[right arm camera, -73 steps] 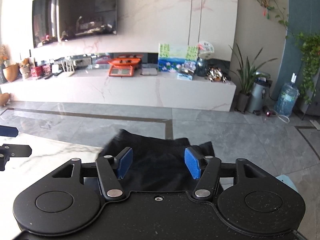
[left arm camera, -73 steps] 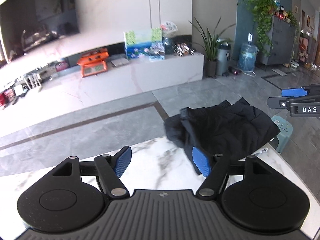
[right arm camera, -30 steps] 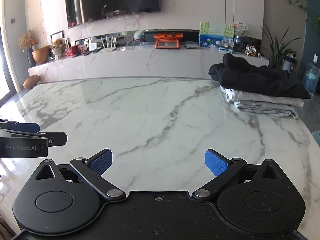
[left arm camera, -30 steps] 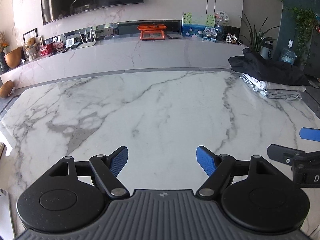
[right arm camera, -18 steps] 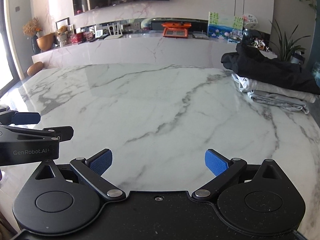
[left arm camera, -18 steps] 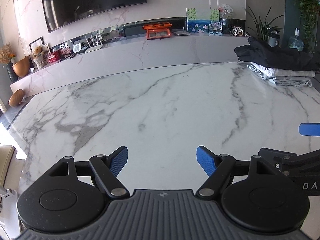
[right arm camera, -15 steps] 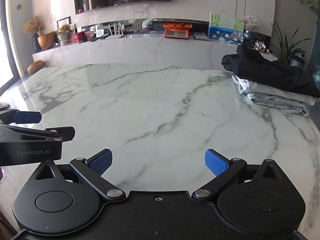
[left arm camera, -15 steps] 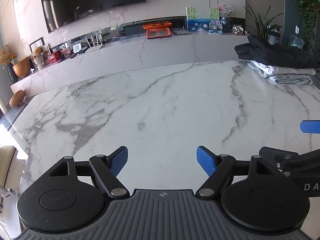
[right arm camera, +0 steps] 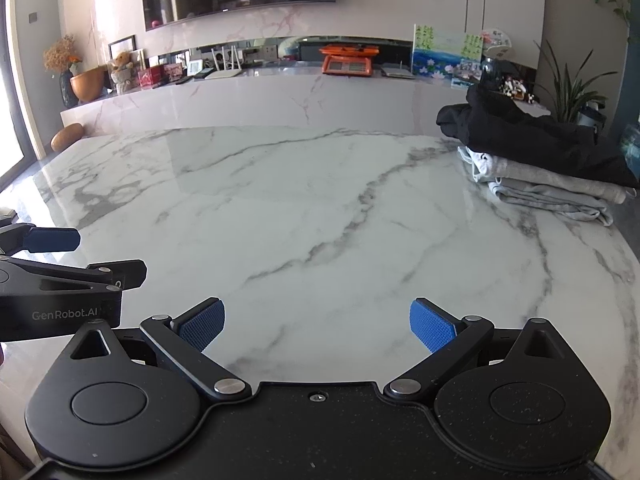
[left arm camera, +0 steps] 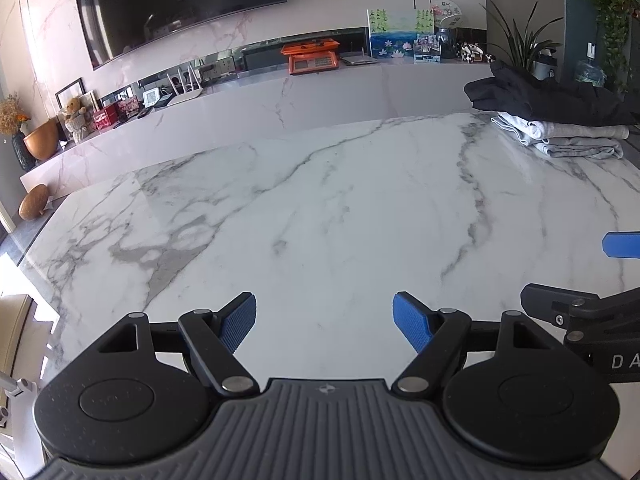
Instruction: Fold clothes
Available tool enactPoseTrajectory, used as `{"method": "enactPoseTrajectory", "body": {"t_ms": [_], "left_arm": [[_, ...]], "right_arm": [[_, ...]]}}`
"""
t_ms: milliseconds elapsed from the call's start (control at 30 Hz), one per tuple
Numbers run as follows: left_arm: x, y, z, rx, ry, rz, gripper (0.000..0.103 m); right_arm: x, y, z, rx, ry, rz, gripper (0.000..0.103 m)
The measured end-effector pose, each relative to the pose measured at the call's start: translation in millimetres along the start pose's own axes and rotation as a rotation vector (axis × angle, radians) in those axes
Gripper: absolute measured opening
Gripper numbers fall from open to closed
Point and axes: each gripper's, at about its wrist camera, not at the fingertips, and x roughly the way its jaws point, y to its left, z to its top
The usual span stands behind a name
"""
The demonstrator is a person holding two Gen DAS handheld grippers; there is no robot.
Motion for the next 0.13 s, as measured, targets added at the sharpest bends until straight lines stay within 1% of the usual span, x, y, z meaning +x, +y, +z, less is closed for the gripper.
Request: {"method": "enactPoseTrajectory", "body": {"t_ms": [133], "left_arm": [[1.1, 1.3, 1.5, 0.001, 0.000, 0.001, 0.075]], "right_arm": [[0.6, 0.4, 0.0, -0.001, 0.001, -0.002, 0.099]]}}
